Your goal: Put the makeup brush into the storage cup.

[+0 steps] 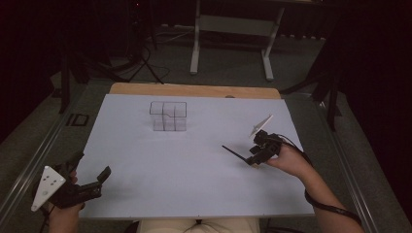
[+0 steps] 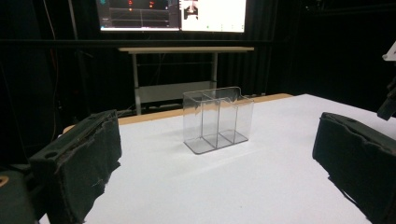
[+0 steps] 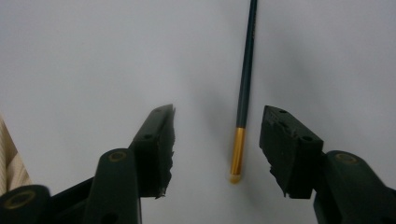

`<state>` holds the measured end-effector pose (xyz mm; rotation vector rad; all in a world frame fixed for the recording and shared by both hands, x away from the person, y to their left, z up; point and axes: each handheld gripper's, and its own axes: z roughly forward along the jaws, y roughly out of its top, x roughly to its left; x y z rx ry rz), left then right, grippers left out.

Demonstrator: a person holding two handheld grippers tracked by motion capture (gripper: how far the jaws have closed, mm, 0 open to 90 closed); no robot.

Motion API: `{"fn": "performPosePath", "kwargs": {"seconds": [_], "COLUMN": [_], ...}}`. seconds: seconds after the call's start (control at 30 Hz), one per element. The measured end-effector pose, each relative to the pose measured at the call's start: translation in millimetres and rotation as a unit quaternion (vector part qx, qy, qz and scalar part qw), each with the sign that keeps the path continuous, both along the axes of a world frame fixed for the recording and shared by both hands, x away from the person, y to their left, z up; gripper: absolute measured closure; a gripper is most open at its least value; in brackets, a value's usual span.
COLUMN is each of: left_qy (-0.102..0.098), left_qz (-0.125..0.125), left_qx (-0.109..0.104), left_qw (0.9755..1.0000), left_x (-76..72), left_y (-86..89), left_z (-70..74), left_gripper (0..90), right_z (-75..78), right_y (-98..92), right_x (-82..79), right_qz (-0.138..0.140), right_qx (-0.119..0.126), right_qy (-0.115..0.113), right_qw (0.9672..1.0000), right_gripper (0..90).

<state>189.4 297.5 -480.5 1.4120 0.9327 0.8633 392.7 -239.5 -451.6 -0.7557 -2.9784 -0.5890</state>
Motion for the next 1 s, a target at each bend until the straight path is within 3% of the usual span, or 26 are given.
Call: {"fn": "performPosePath", "kwargs": {"seconds": [0.43, 1.0], "left_qy": [0.001, 0.003], "left_qz": [0.0, 0.0], "left_qx": [0.003, 0.006], "left_qw": [1.0, 1.0], "left_x": [0.4, 0.4], "left_y": [-0.5, -0.3], "left_z": [-0.6, -0.8], "left_gripper": [2.4, 2.4], "right_z": [-15.4, -24.9], "right_y": [10.3, 17.7], "right_x": [7.5, 17.3], "right_qz": [-0.003, -0.006], "right_qx": [-0.046, -0.097], "right_qy": [0.031, 0.047], "right_qw": [0.9984, 0.9942], "right_gripper": [52.9, 69.7]}}
